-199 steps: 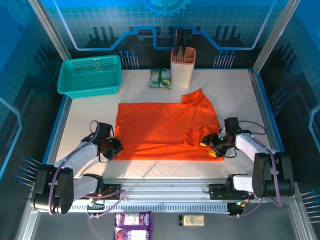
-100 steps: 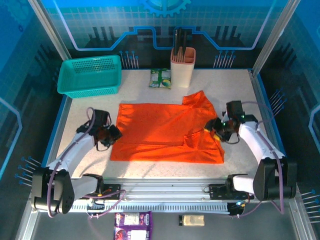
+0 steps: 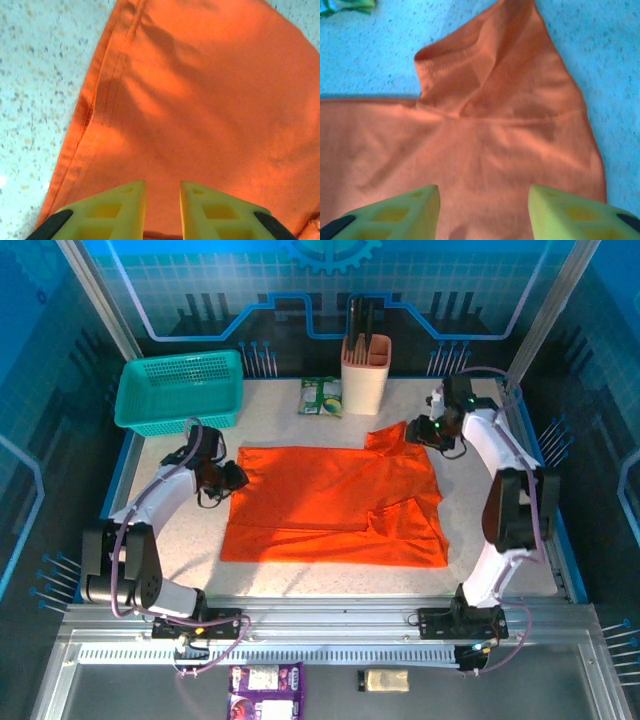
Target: Fold the inside-out t-shirt
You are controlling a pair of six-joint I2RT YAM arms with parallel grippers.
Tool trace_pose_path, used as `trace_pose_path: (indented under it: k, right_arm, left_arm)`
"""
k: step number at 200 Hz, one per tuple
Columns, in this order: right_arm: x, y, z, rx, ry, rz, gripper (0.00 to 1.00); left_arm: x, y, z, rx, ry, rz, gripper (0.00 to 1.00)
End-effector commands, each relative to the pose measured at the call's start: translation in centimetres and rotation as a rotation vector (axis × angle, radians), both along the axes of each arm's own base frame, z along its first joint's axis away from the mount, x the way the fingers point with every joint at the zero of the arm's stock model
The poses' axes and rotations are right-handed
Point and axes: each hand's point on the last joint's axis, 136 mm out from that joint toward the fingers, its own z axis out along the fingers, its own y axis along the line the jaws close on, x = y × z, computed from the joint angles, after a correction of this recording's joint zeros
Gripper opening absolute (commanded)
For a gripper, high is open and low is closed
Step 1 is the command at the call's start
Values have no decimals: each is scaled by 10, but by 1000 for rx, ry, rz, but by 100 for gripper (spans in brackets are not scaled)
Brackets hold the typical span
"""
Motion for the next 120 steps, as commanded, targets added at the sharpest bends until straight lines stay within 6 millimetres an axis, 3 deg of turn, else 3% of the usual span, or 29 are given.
trace_pose_path:
  k: [1, 52, 63, 69, 120]
  right_arm:
    - [20, 1, -8, -41, 16, 91, 48]
    - [69, -14, -48, -153, 68, 100, 45]
    - [78, -11, -49, -141, 68, 109, 45]
    - [80, -9, -64, -131, 96, 115, 45]
    - [112, 3, -85, -73, 72, 100, 44]
  left_arm:
    - [16, 3, 10, -8, -39, -43, 26]
    - [24, 7, 8, 9, -24, -72, 28]
    - [25, 10, 6, 18, -15, -72, 28]
    - [26, 11, 5, 21, -9, -72, 28]
    - [35, 13, -4, 24, 14, -70, 28]
